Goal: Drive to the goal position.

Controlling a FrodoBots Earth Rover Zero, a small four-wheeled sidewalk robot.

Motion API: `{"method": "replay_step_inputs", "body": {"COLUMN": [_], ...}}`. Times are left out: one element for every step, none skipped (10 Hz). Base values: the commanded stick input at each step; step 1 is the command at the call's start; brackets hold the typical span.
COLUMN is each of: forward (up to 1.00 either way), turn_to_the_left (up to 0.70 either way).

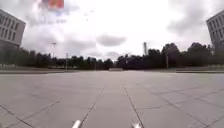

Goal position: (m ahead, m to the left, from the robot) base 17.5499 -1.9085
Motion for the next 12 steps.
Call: {"method": "replay_step_inputs", "body": {"forward": [0.7, 0.7, 0.7, 0.7, 0.7, 0.7, 0.7, 0.7, 0.7, 0.7, 0.7, 0.7], "turn_to_the_left": [0.0, 0.0, 0.0, 0.0, 0.0, 0.0, 0.0, 0.0, 0.0, 0.0, 0.0, 0.0]}}
